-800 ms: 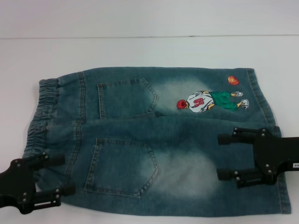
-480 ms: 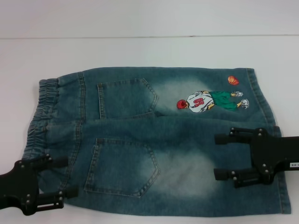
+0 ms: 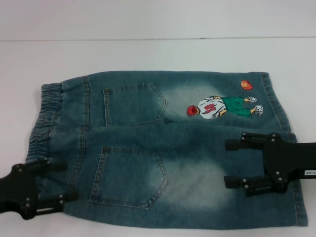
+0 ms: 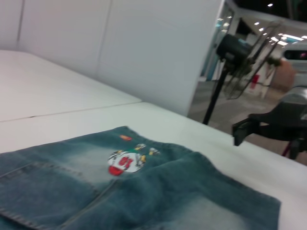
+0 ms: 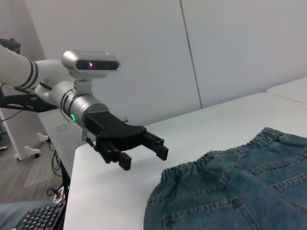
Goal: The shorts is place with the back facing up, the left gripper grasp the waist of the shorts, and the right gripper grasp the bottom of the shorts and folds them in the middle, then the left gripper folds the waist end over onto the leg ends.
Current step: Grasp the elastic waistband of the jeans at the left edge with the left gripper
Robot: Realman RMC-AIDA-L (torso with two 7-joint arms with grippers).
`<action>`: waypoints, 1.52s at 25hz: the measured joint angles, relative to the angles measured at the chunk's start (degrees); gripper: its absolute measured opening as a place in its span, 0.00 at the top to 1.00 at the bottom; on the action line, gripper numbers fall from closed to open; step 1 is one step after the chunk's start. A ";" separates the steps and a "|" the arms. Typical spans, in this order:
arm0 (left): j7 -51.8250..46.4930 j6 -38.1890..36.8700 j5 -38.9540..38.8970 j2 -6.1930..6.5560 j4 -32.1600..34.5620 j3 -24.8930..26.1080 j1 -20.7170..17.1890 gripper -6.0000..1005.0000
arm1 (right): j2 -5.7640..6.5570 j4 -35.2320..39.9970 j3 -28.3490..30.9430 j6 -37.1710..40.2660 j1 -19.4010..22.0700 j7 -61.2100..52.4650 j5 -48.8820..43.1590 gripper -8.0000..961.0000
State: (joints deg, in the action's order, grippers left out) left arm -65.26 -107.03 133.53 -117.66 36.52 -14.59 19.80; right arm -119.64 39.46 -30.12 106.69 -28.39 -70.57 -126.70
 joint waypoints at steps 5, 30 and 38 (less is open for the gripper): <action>-6.59 2.04 0.01 -0.30 6.12 -0.20 -0.13 0.16 | 0.04 0.00 0.51 -0.26 0.40 -0.12 0.03 0.03; -24.56 12.78 11.81 -3.10 22.43 -7.20 0.33 0.17 | 0.14 0.62 1.05 -1.24 -0.30 -1.99 0.05 0.03; -25.07 13.70 11.96 -3.26 22.50 -7.39 0.33 0.17 | 0.24 0.62 1.01 -1.15 -0.12 -2.11 0.05 0.03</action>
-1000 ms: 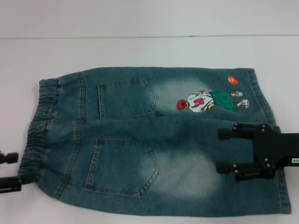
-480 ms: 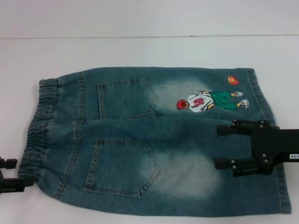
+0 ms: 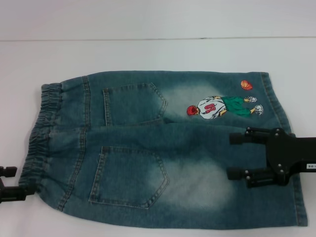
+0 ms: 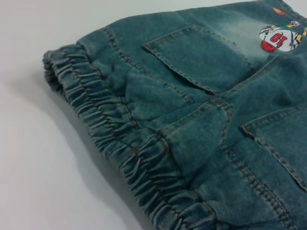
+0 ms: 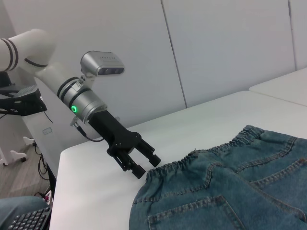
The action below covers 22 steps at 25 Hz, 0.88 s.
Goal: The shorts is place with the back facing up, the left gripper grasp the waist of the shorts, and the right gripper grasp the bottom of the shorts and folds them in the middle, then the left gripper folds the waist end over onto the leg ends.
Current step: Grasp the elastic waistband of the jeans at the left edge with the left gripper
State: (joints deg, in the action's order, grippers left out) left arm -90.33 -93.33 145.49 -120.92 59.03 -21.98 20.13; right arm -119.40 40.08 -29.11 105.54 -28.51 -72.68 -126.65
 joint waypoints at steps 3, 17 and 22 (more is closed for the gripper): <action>-0.15 0.10 0.53 -0.06 0.01 0.00 0.00 0.17 | 0.00 0.00 -0.11 -0.05 0.09 0.00 0.00 0.03; -0.65 0.20 1.64 -0.36 -1.37 -0.82 1.20 0.18 | 0.00 -0.26 -0.43 0.31 0.15 0.00 -0.32 0.04; -1.23 0.33 1.67 -0.09 -2.19 -1.47 2.19 0.29 | -0.04 -0.50 -0.50 0.01 0.06 -0.06 -0.39 0.05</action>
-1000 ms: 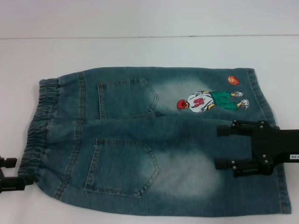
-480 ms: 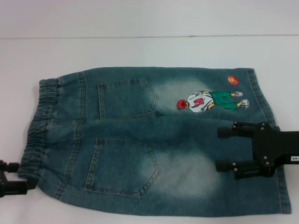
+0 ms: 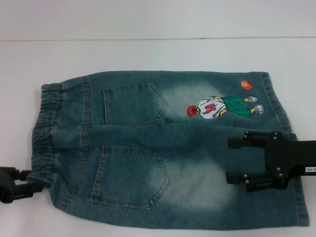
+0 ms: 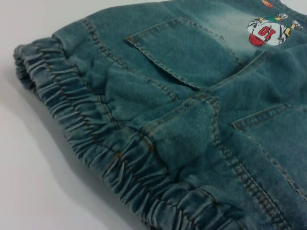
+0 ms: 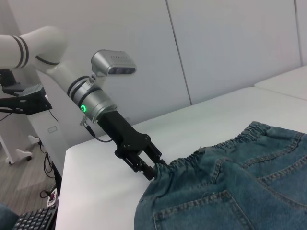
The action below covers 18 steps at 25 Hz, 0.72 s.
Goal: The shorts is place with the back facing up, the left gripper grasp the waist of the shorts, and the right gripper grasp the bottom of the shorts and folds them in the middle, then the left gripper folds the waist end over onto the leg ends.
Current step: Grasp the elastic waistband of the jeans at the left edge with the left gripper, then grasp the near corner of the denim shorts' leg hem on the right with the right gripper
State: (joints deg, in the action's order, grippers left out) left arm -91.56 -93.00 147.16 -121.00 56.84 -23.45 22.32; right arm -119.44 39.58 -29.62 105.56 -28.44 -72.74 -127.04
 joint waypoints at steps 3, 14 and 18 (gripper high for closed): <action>-0.43 0.00 0.11 0.19 -0.41 -0.69 0.32 0.36 | 0.00 -0.01 -0.01 -0.08 0.18 -0.03 -0.03 0.06; -2.54 0.13 0.15 0.45 -0.75 -1.62 1.41 0.87 | 0.00 0.00 -0.03 -0.22 0.44 -0.09 -0.05 0.08; -2.75 0.31 0.15 0.43 -0.77 -1.70 1.62 0.91 | 0.70 1.24 -0.02 -0.48 0.93 -2.16 -0.08 0.09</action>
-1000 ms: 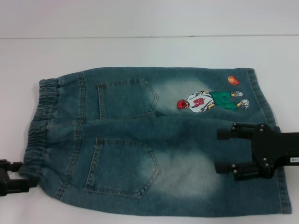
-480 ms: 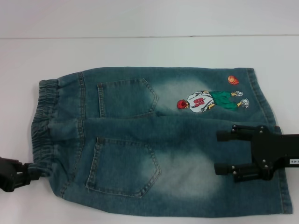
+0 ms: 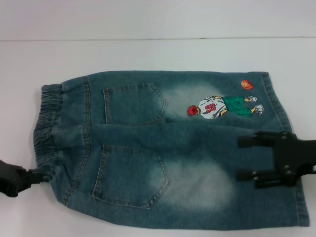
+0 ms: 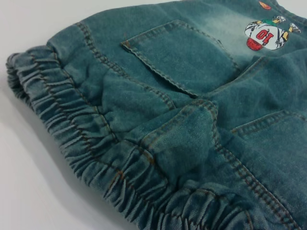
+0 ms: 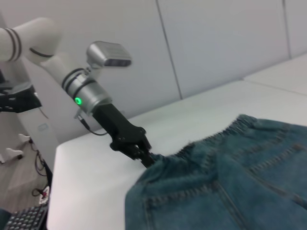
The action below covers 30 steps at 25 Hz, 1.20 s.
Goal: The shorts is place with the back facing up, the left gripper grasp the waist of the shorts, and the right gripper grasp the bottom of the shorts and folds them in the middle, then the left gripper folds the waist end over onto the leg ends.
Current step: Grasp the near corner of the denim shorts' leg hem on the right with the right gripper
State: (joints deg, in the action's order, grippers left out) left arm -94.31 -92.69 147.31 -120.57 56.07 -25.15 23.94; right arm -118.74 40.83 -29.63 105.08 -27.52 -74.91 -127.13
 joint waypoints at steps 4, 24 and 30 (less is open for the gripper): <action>-0.01 0.93 0.25 -0.10 -0.16 -1.08 0.06 0.92 | 1.90 5.90 -0.69 0.71 0.54 -9.97 -2.77 0.10; 1.23 6.34 0.93 0.17 -3.21 -4.81 1.24 0.94 | 7.46 17.76 -25.69 8.98 -6.37 -50.16 -22.21 0.13; 1.27 6.99 0.89 0.09 -3.44 -4.80 1.03 0.94 | 7.05 17.19 -28.65 9.00 -6.60 -53.82 -25.73 0.09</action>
State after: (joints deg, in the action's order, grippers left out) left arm -93.04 -85.70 148.21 -120.49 52.63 -29.95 24.97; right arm -111.69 58.02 -58.28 114.08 -34.12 -128.73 -152.86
